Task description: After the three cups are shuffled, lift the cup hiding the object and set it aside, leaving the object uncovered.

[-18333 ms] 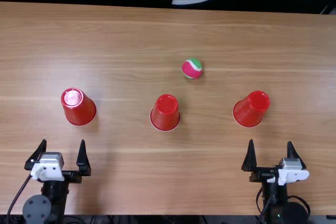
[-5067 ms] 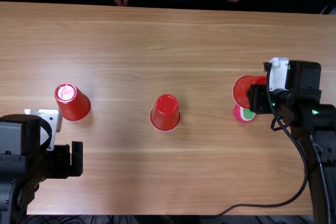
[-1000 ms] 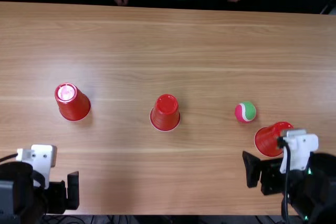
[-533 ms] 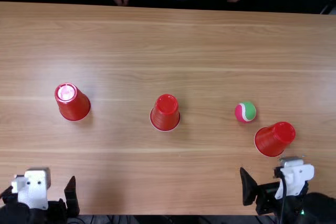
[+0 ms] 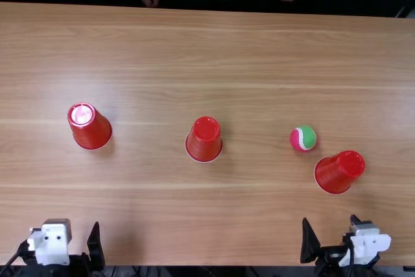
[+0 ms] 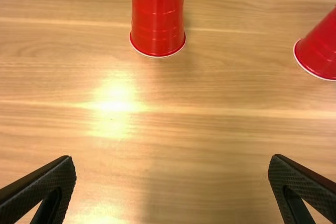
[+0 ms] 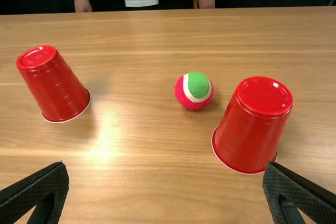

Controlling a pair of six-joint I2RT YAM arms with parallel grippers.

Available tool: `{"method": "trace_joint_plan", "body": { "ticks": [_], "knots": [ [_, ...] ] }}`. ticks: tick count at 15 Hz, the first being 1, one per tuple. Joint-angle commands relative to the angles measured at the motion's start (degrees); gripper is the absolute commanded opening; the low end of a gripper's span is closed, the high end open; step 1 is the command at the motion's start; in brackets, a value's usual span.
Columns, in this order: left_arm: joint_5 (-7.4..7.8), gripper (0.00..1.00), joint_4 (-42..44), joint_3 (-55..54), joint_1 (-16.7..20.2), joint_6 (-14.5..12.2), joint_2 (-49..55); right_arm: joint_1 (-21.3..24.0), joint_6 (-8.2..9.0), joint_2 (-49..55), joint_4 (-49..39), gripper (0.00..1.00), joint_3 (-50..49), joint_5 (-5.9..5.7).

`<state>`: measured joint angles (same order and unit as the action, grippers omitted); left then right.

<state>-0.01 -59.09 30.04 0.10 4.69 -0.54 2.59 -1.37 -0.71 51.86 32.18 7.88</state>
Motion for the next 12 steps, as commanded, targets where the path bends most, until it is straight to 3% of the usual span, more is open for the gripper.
{"method": "trace_joint_plan", "body": {
  "ticks": [1, 4, 9, 12],
  "knots": [
    [-0.31, 1.00, 5.62, -2.44, 0.43, -0.47, 0.54, 1.80, -0.11, 0.71, -3.07, 1.00, -0.81, -0.50],
    [-0.20, 1.00, 23.02, -9.92, 0.34, -0.36, 0.54, 2.60, 0.21, 0.71, -14.98, 1.00, -4.76, -0.71],
    [0.33, 1.00, 43.80, -21.08, 0.34, -0.26, 0.54, 2.60, 0.42, 0.71, -48.73, 1.00, -17.59, -0.60],
    [0.43, 1.00, 50.13, -26.44, 0.34, -0.26, 0.54, 2.51, 0.52, 0.71, -53.16, 1.00, -25.50, -0.60]
  ]
}}
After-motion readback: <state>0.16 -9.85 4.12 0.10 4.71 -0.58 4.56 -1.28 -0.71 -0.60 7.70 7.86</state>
